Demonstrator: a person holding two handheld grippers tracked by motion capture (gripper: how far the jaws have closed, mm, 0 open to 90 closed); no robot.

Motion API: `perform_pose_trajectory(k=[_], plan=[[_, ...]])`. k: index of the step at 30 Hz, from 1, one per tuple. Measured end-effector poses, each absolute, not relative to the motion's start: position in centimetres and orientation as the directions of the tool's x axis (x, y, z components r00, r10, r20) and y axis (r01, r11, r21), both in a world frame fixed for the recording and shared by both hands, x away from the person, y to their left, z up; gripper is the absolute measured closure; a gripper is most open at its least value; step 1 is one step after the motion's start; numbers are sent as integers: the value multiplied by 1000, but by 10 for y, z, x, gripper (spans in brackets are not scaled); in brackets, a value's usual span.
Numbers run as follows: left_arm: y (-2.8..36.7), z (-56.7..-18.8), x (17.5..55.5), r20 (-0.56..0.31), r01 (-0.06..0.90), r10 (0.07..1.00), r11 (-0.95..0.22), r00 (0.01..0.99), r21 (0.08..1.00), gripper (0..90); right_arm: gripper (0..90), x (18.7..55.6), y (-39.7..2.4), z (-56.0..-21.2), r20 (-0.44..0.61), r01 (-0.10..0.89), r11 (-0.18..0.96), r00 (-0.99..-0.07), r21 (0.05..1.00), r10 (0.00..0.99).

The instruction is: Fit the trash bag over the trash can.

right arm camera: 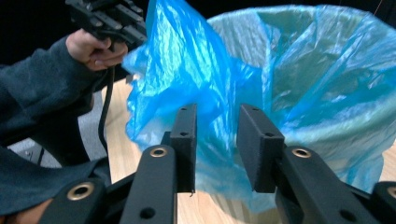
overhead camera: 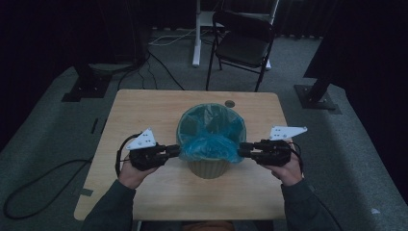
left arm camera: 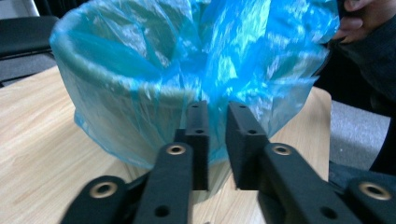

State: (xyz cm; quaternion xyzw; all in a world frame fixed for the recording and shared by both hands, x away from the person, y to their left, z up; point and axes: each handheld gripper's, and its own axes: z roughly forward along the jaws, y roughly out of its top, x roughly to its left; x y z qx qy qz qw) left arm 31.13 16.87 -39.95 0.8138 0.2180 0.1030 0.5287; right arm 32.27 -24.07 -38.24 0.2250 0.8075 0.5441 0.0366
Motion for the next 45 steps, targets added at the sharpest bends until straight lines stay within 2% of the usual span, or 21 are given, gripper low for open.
perform_pose_trajectory(k=[7,21,27,36,41,45], plan=[[166,-405,312,-49,253,469,-383,882,888,896,899,319,-242,-387,170,319,339,-900,885,401],[171,-425,315,-94,300,469,-386,878,872,898,900,323,-251,-402,198,366,378,-889,851,413],[175,-419,313,-102,292,477,-344,873,892,896,900,322,-251,-401,199,362,380,-892,851,405],[179,-399,309,-116,254,441,-269,890,929,644,900,320,-252,-395,185,346,371,-895,862,405],[170,-395,309,-105,240,426,-276,899,931,584,900,321,-250,-394,185,344,370,-897,863,402],[162,-396,310,-100,238,419,-292,903,926,594,900,320,-249,-393,181,337,371,-900,865,397]])
